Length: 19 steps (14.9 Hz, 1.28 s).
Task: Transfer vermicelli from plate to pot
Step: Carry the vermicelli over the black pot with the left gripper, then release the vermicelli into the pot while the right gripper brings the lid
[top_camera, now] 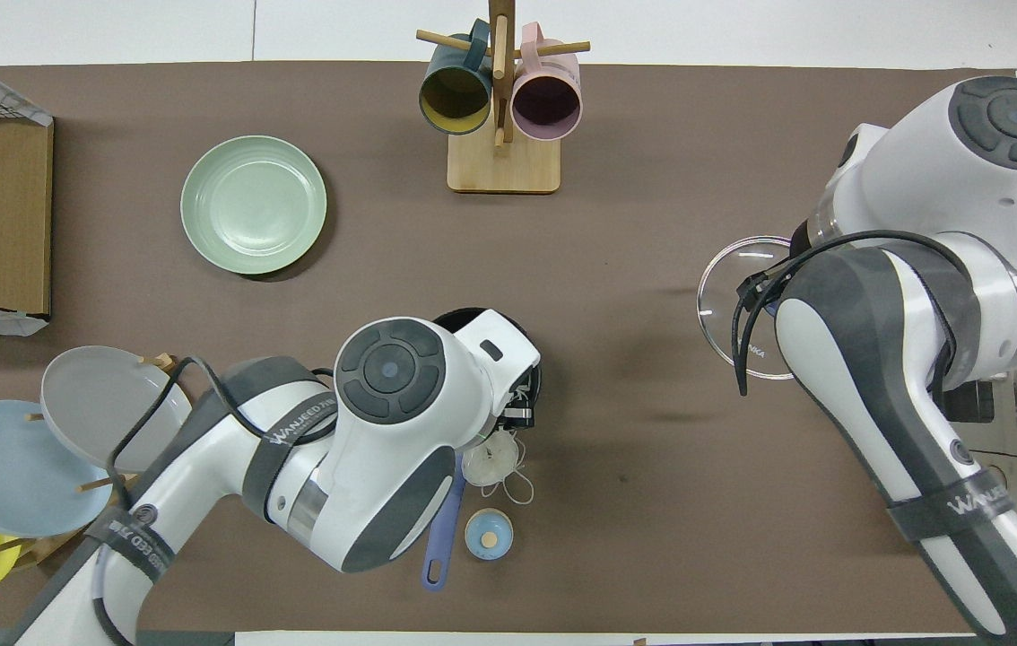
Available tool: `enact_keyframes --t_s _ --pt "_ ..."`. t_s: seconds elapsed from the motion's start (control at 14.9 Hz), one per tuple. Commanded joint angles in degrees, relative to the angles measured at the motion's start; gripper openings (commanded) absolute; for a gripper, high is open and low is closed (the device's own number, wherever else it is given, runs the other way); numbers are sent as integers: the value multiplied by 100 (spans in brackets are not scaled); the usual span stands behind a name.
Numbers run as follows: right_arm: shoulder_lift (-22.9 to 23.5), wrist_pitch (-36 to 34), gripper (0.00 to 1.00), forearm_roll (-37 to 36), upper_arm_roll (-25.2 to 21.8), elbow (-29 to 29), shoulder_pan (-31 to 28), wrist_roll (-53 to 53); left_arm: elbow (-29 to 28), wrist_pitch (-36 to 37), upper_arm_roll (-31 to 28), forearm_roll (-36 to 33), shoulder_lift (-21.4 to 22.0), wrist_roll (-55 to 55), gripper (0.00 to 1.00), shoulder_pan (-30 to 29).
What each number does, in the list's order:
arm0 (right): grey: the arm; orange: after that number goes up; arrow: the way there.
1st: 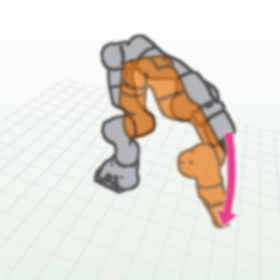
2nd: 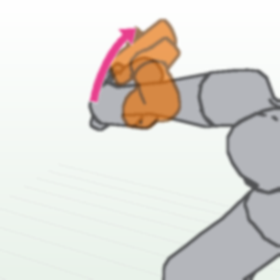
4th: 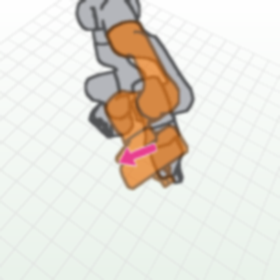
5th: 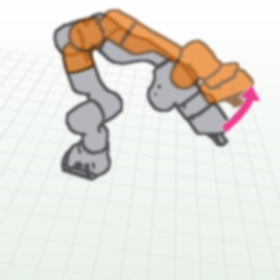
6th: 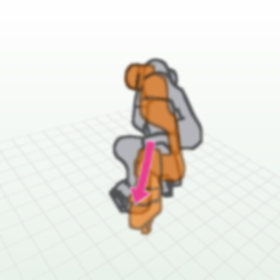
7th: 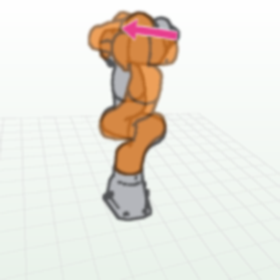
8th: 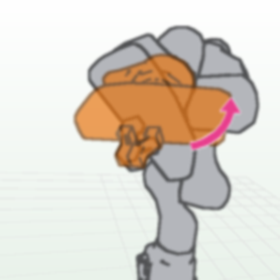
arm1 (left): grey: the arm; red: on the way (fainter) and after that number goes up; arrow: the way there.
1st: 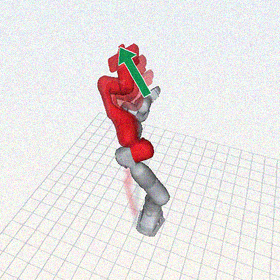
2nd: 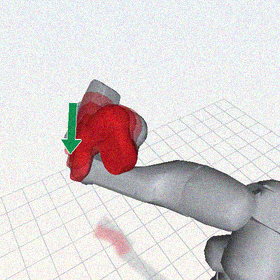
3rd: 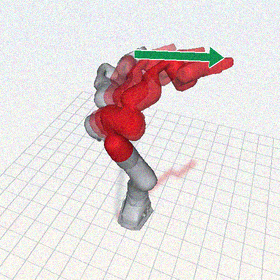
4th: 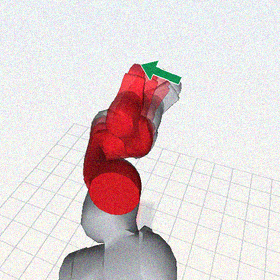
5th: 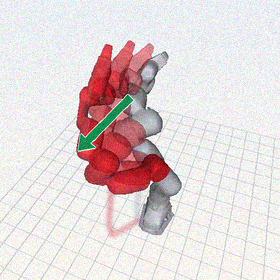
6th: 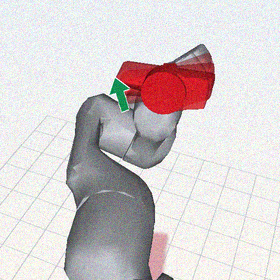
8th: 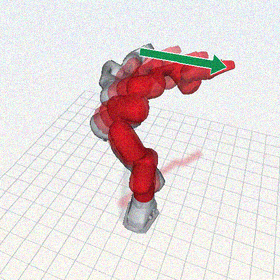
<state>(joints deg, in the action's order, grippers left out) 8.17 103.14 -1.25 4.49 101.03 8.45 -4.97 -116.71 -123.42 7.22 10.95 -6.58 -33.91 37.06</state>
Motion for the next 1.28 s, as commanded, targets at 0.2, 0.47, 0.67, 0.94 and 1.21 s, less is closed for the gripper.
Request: enact_keyframes --t_s 0.2,0.47,0.67,0.94,1.21 --pt "71 -136 0 37 43 -233 271 646 -115 -639 -115 109 -388 622 0 -181" --pt "71 -118 0 72 43 -303 376 892 -115 -947 -150 101 -573 763 0 -208" --pt "71 -154 0 266 43 -426 552 1216 16 -816 -159 83 -573 806 0 -356" --pt "133 -83 0 266 43 -426 728 1525 560 569 -177 48 -117 1176 100 -716" --pt "133 118 0 257 175 -435 1130 2339 1211 2039 -177 30 480 1728 100 -1445"
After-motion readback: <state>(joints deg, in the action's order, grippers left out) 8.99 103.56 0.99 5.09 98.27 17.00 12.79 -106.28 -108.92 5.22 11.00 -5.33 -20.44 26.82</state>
